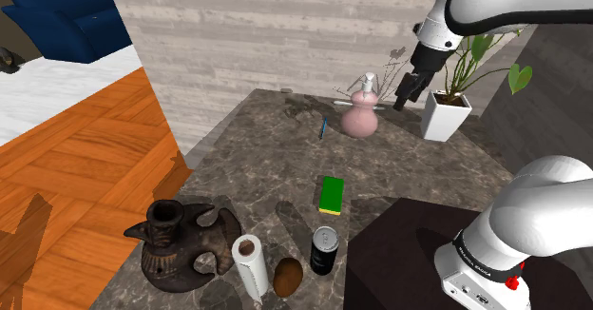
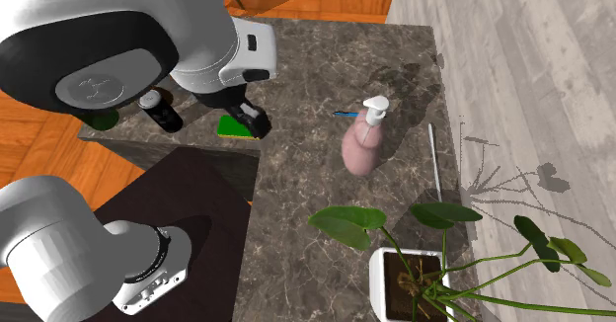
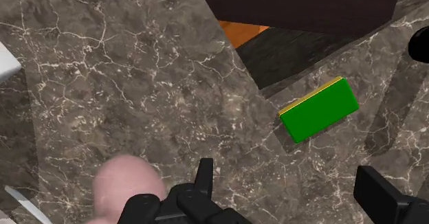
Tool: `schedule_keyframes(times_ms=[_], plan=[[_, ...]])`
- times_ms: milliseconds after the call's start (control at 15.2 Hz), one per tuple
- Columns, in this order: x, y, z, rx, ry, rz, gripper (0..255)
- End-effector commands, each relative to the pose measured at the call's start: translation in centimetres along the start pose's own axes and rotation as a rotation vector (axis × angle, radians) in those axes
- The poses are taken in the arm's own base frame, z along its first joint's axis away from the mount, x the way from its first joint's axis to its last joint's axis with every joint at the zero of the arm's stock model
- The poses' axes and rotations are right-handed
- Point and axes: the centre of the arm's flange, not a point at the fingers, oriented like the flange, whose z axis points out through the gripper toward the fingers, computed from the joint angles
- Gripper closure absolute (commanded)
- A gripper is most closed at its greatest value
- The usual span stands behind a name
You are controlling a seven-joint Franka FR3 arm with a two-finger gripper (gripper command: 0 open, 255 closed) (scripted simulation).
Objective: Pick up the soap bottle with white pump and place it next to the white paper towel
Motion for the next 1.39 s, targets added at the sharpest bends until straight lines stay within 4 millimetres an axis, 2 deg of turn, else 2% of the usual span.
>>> schedule_keyframes(times_ms=[0,330,660,1320], plan=[[0.3,2.4,1.3,0.005,0.026,-0.050,0],[1.8,8.2,4.2,0.019,0.088,-0.161,0],[4.0,13.8,7.0,0.033,0.149,-0.272,0],[10.9,23.8,12.3,0.062,0.271,-0.494,0]])
